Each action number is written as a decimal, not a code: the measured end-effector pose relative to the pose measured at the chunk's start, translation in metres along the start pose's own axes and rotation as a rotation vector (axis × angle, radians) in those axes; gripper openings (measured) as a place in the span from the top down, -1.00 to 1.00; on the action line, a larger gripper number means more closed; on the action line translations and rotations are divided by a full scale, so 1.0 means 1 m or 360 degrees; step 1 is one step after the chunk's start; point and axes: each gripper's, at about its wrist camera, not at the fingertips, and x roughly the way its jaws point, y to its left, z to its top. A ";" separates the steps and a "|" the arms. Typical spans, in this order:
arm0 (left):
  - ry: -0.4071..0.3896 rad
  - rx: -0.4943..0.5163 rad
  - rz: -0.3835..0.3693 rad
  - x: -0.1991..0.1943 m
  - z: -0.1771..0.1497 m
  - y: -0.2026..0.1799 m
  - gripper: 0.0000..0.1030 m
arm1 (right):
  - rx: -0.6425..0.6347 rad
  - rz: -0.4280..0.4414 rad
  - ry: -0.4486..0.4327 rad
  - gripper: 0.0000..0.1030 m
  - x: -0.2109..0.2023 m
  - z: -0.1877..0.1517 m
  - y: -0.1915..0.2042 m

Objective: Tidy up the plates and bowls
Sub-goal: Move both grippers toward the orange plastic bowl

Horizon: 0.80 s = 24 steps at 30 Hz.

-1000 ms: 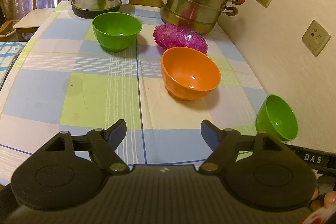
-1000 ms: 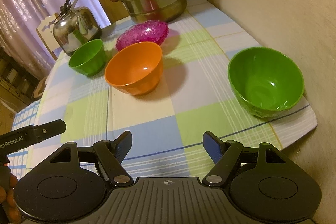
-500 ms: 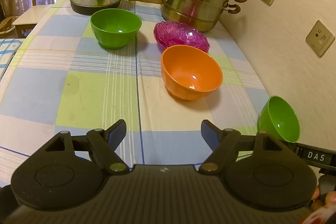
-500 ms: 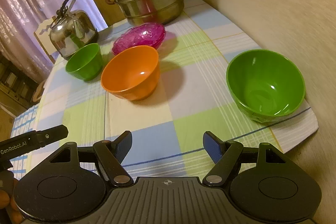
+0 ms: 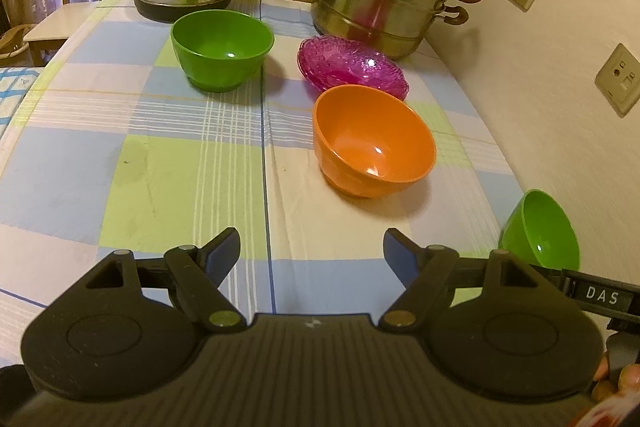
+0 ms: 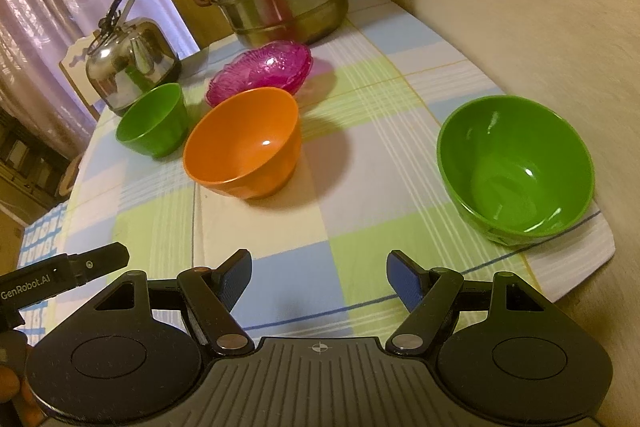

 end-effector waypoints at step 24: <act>0.0010 -0.0109 -0.0043 0.090 0.058 0.011 -0.26 | -0.0012 0.0028 -0.0008 -0.44 0.077 0.058 0.007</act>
